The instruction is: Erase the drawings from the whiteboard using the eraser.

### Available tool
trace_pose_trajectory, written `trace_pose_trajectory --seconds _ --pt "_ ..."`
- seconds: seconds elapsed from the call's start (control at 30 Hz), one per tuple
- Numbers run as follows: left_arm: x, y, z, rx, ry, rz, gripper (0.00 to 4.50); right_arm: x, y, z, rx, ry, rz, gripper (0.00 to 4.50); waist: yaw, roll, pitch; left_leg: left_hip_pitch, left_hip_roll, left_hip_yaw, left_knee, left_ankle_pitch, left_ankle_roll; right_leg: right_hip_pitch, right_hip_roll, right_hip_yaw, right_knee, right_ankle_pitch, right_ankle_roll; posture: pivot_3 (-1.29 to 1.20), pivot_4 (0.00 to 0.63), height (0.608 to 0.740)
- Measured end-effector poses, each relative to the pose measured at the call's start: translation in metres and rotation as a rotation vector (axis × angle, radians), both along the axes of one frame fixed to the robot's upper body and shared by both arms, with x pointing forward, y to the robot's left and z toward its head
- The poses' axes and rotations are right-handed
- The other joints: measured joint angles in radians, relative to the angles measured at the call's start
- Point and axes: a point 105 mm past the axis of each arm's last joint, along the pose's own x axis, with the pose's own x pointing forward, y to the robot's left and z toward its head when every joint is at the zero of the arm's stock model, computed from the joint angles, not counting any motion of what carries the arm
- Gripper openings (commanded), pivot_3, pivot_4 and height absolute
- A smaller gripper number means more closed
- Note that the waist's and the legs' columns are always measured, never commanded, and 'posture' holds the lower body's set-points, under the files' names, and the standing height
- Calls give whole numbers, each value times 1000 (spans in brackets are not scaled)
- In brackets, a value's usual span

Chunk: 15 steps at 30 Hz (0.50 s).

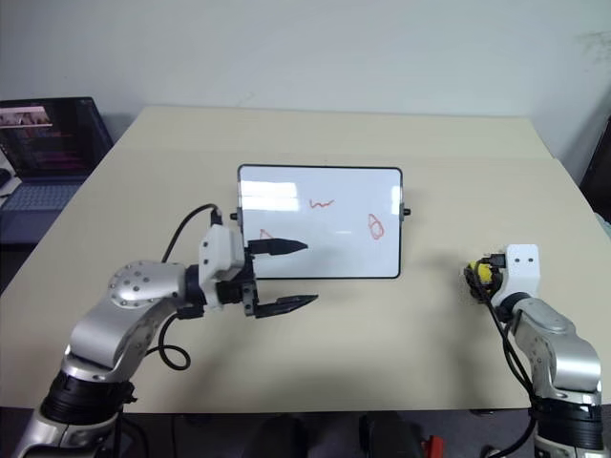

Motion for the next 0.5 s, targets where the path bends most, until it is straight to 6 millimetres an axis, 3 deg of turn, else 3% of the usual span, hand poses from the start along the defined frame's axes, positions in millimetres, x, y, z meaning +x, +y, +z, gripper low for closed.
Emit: trace_pose_trajectory --seconds 0.07,0.1,0.5 --pt "0 1 -2 2 4 3 4500 1 0 1 -7 -6 -2 1110 0 0 0 0 0 0 0 0 0 0 0 0 0 0 0 0 150 740" --pt "0 1 -2 3 6 5 4500 2 0 1 -9 -9 -2 1058 0 0 0 0 0 0 0 0 0 0 0 0 0 0 0 0 150 740" --pt "2 5 -11 2 53 60 4500 3 6 7 -4 -34 23 1048 0 0 0 0 0 -1 0 0 0 0 0 0 0 0 0 0 150 740"
